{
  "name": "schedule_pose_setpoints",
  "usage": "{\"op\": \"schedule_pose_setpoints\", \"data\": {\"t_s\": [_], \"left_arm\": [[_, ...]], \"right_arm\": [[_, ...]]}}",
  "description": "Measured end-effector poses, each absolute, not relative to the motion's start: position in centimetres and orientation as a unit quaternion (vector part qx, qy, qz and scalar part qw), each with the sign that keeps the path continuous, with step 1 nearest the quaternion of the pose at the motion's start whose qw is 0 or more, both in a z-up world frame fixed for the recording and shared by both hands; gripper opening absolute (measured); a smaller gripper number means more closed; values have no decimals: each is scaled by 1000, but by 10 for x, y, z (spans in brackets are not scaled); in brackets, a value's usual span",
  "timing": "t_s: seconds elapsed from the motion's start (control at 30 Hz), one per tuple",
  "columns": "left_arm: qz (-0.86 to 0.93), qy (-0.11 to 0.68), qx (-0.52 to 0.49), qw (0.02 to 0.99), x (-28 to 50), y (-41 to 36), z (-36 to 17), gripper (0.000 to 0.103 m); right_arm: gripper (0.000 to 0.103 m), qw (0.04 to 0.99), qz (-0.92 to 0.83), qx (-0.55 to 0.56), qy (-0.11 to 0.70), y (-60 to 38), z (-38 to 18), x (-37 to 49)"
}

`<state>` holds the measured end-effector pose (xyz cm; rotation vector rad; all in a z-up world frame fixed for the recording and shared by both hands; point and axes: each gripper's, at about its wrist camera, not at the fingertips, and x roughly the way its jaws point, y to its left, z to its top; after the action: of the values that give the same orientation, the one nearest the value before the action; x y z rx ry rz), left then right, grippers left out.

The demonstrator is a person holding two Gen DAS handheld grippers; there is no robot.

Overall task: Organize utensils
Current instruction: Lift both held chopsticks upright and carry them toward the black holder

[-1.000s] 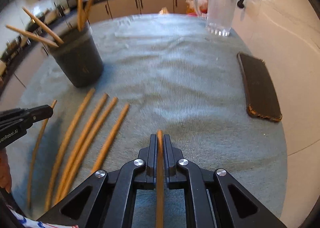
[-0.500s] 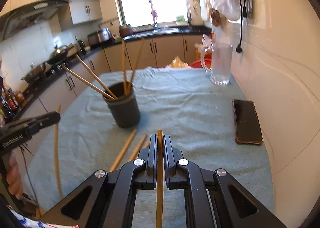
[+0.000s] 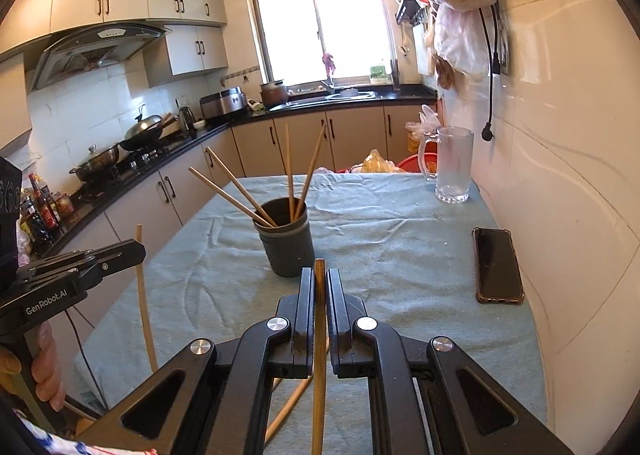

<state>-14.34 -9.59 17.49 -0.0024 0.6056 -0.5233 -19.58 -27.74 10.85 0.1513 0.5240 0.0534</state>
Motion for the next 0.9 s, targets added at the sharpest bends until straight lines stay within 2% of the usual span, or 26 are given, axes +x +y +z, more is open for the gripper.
{"op": "schedule_pose_setpoints", "data": {"t_s": [0.9], "left_arm": [[-262, 267, -14, 927, -138, -93, 201, 5]], "right_arm": [[6, 971, 48, 64, 225, -269, 130, -190]]}}
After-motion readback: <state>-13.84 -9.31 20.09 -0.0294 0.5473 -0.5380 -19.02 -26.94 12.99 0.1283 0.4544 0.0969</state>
